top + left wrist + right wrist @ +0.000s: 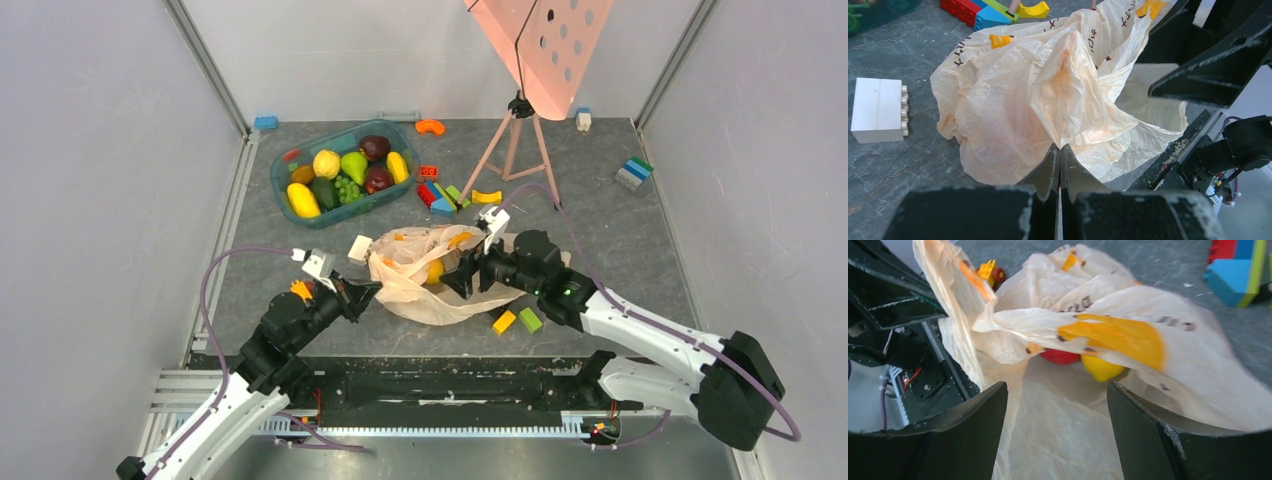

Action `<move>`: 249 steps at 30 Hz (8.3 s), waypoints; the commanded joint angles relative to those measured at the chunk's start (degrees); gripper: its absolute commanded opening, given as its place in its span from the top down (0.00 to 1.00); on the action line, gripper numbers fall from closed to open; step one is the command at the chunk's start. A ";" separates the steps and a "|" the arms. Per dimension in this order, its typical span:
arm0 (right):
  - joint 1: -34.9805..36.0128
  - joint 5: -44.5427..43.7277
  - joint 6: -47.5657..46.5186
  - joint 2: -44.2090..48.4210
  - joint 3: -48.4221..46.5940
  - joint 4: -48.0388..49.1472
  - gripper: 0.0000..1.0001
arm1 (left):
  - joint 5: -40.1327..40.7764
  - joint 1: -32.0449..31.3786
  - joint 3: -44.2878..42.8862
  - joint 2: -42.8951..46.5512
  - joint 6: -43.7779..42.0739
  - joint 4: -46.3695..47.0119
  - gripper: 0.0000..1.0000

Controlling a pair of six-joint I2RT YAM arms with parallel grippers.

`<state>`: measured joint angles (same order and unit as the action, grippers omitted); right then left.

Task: Take the fake fruits out of the plastic bag

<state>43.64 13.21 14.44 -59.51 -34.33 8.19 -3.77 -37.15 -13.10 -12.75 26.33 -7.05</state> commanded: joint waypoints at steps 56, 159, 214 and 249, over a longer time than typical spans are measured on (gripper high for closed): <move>27.43 -36.42 4.26 7.27 -1.18 -4.00 0.64 | -9.42 -0.06 -25.21 -7.71 14.37 -14.76 0.11; 49.00 -32.47 -4.36 -25.73 -10.74 23.06 0.94 | 14.00 -16.11 -40.19 -44.52 -24.12 -2.03 0.98; 23.25 -37.28 0.07 -43.19 -8.52 40.94 0.20 | 24.44 -15.93 -27.83 -33.27 -15.89 -6.79 0.98; 18.35 -22.47 -4.50 -55.35 -17.31 50.74 0.14 | 37.43 -15.39 -30.40 -39.78 -12.35 -17.01 0.98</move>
<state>62.94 -11.51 10.74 -113.25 -47.99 57.10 31.42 -52.64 -40.62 -50.63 12.60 -21.43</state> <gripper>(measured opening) 0.861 0.032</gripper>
